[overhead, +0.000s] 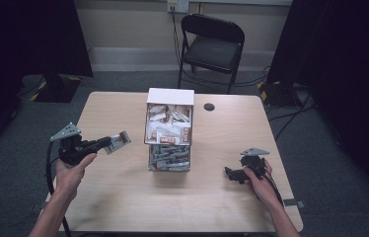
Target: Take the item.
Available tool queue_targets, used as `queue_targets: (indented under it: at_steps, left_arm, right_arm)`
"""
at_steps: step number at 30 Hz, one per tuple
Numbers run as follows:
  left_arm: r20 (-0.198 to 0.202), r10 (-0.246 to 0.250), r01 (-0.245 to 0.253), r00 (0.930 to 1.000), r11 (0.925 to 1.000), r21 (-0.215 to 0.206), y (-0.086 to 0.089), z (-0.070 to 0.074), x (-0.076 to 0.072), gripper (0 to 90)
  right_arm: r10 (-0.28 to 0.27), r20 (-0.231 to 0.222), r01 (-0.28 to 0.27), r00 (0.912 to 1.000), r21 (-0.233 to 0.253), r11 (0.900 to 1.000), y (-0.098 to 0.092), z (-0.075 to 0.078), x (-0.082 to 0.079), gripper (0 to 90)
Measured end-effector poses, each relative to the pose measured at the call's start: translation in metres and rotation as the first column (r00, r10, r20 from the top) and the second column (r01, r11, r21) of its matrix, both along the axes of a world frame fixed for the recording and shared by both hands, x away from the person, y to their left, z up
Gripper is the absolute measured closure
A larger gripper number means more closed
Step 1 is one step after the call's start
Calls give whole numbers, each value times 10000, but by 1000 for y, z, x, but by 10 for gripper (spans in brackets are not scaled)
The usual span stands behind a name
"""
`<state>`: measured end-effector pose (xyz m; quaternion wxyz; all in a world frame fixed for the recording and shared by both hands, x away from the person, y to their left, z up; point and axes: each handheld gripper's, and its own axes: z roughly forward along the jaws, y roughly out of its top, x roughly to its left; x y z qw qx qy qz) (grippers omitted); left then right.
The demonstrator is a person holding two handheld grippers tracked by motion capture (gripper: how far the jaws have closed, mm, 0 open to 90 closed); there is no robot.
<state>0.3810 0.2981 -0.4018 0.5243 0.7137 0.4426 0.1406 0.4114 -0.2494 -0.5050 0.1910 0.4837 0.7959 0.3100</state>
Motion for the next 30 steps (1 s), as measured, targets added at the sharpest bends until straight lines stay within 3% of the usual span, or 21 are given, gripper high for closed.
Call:
queue_targets:
  at_steps: [17,27,30]
  left_arm:
    - [-252,262,-244,9993,9975,666,0,-10,22,900]
    - [-216,171,-152,9996,9965,819,-11,-1,37,900]
    - [-246,134,-120,9996,9982,583,-19,-3,42,900]
  right_arm:
    - [1,-1,-1,10000,1,10000,0,0,0,0]
    - [2,2,-2,10000,-1,10000,0,0,0,0]
    - [19,10,-19,10000,1,10000,0,0,0,0]
